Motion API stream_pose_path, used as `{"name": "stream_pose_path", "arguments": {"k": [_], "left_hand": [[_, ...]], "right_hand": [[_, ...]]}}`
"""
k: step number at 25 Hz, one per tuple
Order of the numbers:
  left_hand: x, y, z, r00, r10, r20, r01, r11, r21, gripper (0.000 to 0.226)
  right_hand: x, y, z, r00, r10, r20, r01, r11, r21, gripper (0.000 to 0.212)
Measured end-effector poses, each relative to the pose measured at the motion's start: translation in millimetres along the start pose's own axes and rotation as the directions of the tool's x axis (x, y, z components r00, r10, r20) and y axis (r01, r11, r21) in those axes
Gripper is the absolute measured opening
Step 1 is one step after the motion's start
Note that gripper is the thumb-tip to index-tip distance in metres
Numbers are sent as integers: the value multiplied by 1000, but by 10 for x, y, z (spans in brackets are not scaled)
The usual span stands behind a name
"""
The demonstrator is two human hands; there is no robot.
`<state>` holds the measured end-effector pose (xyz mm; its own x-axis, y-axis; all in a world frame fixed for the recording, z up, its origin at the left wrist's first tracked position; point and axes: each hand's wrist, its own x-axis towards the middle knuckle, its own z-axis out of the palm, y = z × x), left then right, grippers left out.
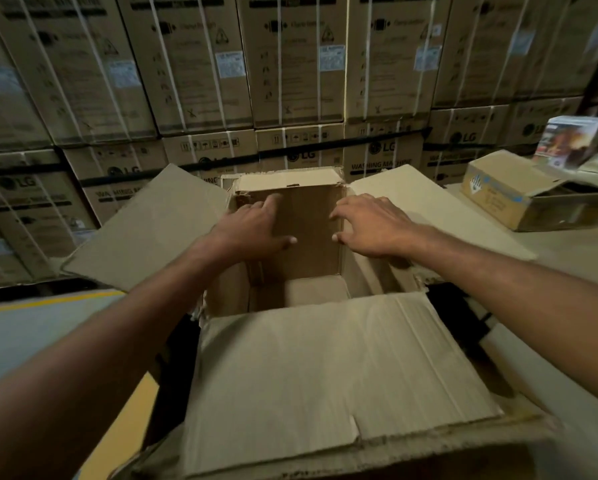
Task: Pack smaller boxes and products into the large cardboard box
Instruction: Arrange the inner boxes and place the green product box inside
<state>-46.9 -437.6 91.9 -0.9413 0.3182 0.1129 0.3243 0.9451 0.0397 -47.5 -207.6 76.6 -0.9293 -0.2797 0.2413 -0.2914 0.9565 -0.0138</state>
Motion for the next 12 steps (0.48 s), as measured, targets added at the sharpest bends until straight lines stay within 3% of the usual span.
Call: {"name": "stream_pose_path", "arguments": {"k": [4,12], "left_hand": [[-569,520,-148,997,73,-28,-75,994,-76,85],[-1498,1656,-207,952,100,-290,-204,912,-357,76]], "right_hand": [[-623,-68,-218,995,91,-41,-88,993,77,42],[-1940,340,-606,967,179,-182,-140,968,206,38]]}}
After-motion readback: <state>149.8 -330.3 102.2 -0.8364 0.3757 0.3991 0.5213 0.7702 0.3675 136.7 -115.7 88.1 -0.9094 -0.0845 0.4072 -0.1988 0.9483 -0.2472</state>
